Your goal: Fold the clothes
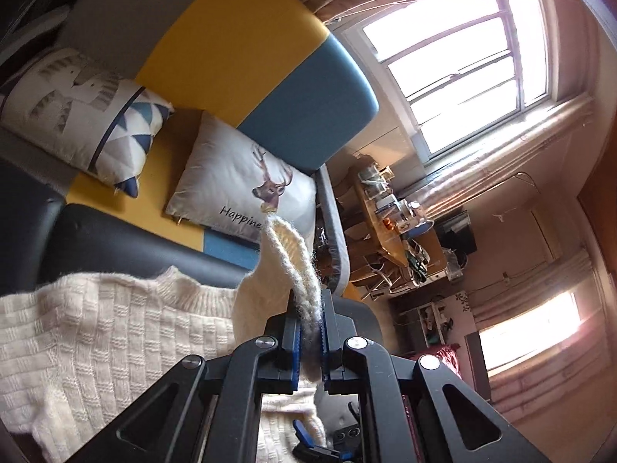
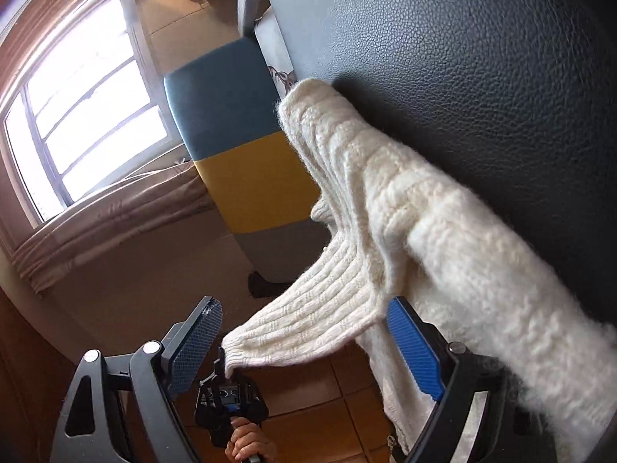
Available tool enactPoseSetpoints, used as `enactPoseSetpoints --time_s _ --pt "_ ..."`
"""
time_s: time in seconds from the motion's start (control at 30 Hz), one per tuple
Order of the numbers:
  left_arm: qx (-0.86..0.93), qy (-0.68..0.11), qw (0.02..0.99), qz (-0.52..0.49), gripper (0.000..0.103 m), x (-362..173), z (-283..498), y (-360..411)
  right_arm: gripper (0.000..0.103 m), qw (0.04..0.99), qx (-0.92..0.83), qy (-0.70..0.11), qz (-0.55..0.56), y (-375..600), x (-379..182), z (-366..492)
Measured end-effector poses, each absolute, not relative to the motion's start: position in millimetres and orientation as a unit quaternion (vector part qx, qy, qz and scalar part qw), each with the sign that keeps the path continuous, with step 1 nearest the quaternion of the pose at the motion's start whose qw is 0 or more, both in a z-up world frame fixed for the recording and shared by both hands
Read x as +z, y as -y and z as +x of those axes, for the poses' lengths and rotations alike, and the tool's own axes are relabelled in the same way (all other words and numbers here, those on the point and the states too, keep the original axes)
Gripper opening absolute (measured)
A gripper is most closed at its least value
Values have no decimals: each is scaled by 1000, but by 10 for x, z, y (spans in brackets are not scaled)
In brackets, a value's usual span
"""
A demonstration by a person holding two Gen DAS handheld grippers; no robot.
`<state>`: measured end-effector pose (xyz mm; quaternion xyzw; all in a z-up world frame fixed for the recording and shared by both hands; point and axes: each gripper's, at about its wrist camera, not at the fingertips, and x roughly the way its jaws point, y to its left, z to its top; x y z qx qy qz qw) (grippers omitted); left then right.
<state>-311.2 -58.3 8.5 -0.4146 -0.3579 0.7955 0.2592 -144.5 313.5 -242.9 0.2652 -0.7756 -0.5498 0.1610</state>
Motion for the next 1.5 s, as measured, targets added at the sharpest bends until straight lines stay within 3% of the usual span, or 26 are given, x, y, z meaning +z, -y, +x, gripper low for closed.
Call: enactPoseSetpoints --time_s 0.23,0.37,0.6,0.87,1.0,1.07,1.13,1.2,1.27,1.33,1.4,1.47,1.5 --pt "786 377 244 -426 8 -159 -3009 901 90 113 -643 697 297 -3228 -2110 -1751" --pt "793 339 226 -454 8 -319 -2933 941 90 78 -696 657 279 -3406 -1919 -1711" --pt "785 319 134 -514 8 -1174 -2788 1210 87 79 -685 655 309 -3561 -2012 -1508" --pt "778 305 117 -537 8 -1543 -2698 1369 87 94 -747 521 402 -3486 -1812 -1681" --pt "755 352 135 -537 26 -1628 -2697 1428 87 93 -778 466 412 -3424 -1722 -1632" --pt "756 364 138 -527 28 -1608 -2699 1462 87 89 -792 440 414 -3383 -1634 -1618" --pt "766 343 137 -525 23 -1558 -2703 1434 87 94 -811 406 411 -3325 -1517 -1633" --pt "783 326 158 -505 8 -1404 -2623 1360 87 99 -829 369 408 -3269 -1424 -1684" --pt "809 297 169 -478 8 -1194 -2506 1282 87 97 -847 328 408 -3222 -1360 -1764" --pt "833 234 118 -487 8 -1169 -2469 1237 87 94 -863 285 407 -3175 -1295 -1844" --pt "812 239 92 -524 9 -1410 -2545 1311 87 91 -877 242 405 -3128 -1231 -1925" --pt "800 262 88 -533 9 -1564 -2593 1371 78 66 -873 214 433 -3161 -1290 -2032" --pt "803 270 92 -524 9 -1553 -2581 1390 68 69 -871 207 441 -3172 -1311 -2072"
